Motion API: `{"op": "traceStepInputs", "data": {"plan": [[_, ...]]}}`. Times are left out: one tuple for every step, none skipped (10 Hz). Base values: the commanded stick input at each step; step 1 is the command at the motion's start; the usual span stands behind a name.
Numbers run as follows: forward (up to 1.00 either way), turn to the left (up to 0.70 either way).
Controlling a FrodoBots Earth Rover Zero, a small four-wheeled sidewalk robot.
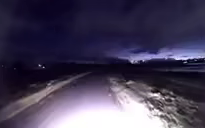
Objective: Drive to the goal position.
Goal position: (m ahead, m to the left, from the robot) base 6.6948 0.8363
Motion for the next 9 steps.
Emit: {"op": "traceStepInputs", "data": {"plan": [[0.7, 0.0], [0.7, 0.0], [0.7, 0.0], [0.7, 0.0], [0.7, 0.0], [0.7, 0.0], [0.7, 0.0], [0.7, 0.0], [0.7, 0.0]]}}
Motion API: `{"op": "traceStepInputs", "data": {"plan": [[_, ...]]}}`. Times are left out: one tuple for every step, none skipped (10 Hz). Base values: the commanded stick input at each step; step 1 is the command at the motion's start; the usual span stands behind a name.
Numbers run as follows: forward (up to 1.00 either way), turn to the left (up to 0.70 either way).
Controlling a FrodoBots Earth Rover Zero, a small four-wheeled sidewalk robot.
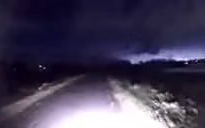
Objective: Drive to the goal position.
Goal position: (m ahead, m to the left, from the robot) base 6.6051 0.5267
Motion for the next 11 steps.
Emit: {"op": "traceStepInputs", "data": {"plan": [[0.7, 0.0], [0.7, 0.0], [0.7, 0.0], [0.7, 0.0], [0.7, 0.0], [0.7, 0.0], [0.7, 0.0], [0.7, 0.0], [0.7, 0.0], [0.0, 0.0], [0.0, 0.0]]}}
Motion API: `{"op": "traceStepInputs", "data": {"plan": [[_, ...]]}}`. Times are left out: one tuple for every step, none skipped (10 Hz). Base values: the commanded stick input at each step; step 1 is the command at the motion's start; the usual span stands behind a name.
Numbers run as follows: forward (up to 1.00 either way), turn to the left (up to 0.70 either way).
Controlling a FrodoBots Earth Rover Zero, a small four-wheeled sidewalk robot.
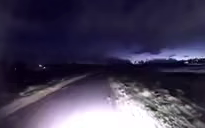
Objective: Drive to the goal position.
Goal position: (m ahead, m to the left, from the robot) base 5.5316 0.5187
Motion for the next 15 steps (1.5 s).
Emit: {"op": "traceStepInputs", "data": {"plan": [[0.0, 0.0], [0.0, 0.0], [0.0, 0.0], [0.0, 0.0], [0.0, 0.0], [0.0, 0.0], [0.0, 0.0], [0.7, 0.0], [0.7, 0.0], [0.7, 0.0], [0.7, 0.0], [0.7, 0.0], [0.7, 0.0], [0.7, 0.0], [0.7, 0.0]]}}
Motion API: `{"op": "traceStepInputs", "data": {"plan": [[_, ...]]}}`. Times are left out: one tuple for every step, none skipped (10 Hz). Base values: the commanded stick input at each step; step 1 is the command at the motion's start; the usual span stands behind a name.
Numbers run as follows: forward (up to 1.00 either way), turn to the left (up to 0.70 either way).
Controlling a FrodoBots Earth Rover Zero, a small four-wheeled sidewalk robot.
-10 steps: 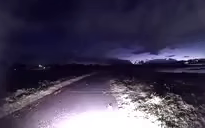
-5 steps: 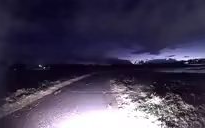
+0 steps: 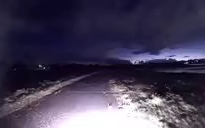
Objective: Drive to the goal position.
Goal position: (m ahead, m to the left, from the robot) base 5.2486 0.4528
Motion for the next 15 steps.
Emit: {"op": "traceStepInputs", "data": {"plan": [[0.7, 0.0], [0.7, 0.0], [0.7, 0.0], [0.7, 0.0], [0.7, 0.0], [0.7, 0.0], [0.7, 0.0], [0.7, 0.0], [0.7, 0.0], [0.7, 0.0], [0.7, 0.0], [0.7, 0.0], [0.7, 0.01], [0.7, 0.02], [0.7, 0.26]]}}
